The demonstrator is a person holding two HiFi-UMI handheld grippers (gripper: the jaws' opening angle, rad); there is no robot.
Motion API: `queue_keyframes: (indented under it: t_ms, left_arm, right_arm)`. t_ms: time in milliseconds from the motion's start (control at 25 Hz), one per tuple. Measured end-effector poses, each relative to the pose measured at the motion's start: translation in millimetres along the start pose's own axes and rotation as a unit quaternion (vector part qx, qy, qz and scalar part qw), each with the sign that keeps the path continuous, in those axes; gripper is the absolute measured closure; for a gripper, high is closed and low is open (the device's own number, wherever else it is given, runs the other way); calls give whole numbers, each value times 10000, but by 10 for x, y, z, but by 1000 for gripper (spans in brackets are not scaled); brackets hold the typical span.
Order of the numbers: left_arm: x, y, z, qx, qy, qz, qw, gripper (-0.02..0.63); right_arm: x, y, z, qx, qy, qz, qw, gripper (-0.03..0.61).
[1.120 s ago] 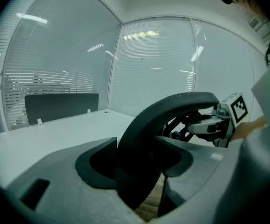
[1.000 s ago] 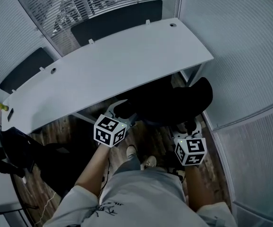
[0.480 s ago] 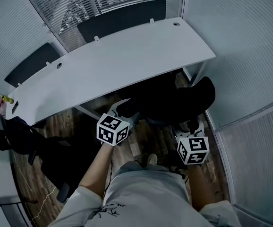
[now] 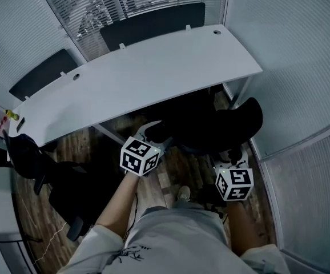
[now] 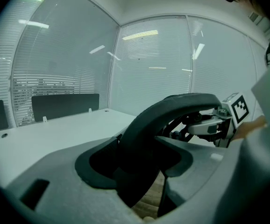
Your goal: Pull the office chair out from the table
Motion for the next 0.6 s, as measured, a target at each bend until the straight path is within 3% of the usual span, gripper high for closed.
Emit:
queue_keyframes:
  t_ms: [600]
  left_arm:
    - [-271, -395, -362, -178, -119, 150, 9997, 368]
  right_arm:
    - [-143, -590, 287, -219, 94, 45, 9997, 298]
Point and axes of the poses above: the fingertips, and each gripper's own axes: y forward along the fingers, z to its left, x out of its top, the point moved 10 cm from there along -y, backward along the fingers, and after that the axes turned 8 degrees about -y, right-handed, at the moved point
